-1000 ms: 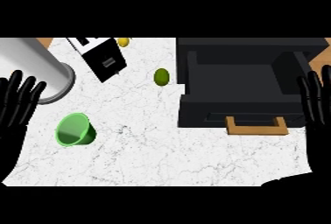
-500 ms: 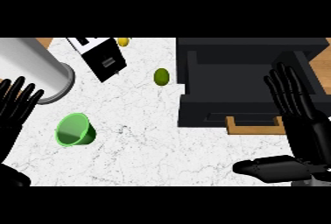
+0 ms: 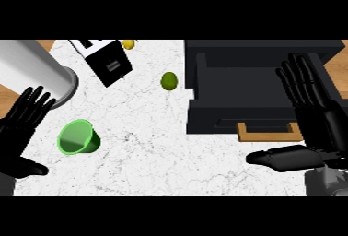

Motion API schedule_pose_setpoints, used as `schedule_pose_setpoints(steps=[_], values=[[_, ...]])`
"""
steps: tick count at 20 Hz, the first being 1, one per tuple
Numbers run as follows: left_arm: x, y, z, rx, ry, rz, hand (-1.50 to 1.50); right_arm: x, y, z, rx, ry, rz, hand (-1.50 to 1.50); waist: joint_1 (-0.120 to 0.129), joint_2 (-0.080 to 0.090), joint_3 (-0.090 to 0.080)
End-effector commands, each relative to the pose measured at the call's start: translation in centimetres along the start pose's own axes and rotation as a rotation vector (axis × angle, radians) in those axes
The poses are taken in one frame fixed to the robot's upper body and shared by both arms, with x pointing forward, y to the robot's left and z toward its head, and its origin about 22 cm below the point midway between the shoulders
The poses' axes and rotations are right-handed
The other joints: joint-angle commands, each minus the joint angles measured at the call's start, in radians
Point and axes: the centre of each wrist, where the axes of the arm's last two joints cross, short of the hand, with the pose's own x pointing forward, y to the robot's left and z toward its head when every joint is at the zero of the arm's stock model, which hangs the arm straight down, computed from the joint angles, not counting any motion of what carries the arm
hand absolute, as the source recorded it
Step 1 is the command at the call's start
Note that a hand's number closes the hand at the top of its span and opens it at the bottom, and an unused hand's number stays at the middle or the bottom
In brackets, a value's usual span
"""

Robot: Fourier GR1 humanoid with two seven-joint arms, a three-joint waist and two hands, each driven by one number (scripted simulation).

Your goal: Pick up the cup, place it into the drawer and close the drawer

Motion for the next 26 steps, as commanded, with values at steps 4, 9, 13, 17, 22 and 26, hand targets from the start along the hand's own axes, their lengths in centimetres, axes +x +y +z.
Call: schedule_pose_setpoints(steps=[4,9,13,17,22,26], values=[[-3.8,2.0,1.1,0.057,0.057,-0.051,-1.5,1.2,-0.5,-2.1,0.011,-0.044,0.019,-1.5,-0.002,0.0,0.0],[-7.1,3.3,0.9,0.086,0.107,-0.047,-1.5,1.0,-1.7,0.4,0.02,-0.021,0.029,-1.5,-0.012,0.001,-0.001],[-9.6,3.7,3.1,0.086,0.115,-0.069,-1.5,0.6,-1.2,-1.4,-0.004,-0.04,0.017,-1.5,-0.01,0.003,-0.001],[-11.7,2.9,3.9,0.112,0.134,-0.073,-1.5,1.4,-2.0,-1.0,0.005,-0.028,0.009,-1.5,-0.014,0.003,-0.002],[-12.0,3.2,3.6,0.126,0.13,-0.092,-1.5,1.8,-2.3,-3.3,0.014,-0.046,0.01,-1.5,-0.02,0.008,-0.003],[-12.8,2.8,4.8,0.146,0.087,-0.077,-1.5,0.0,-1.3,-1.7,0.006,-0.031,0.02,-1.5,-0.02,0.01,-0.004]])
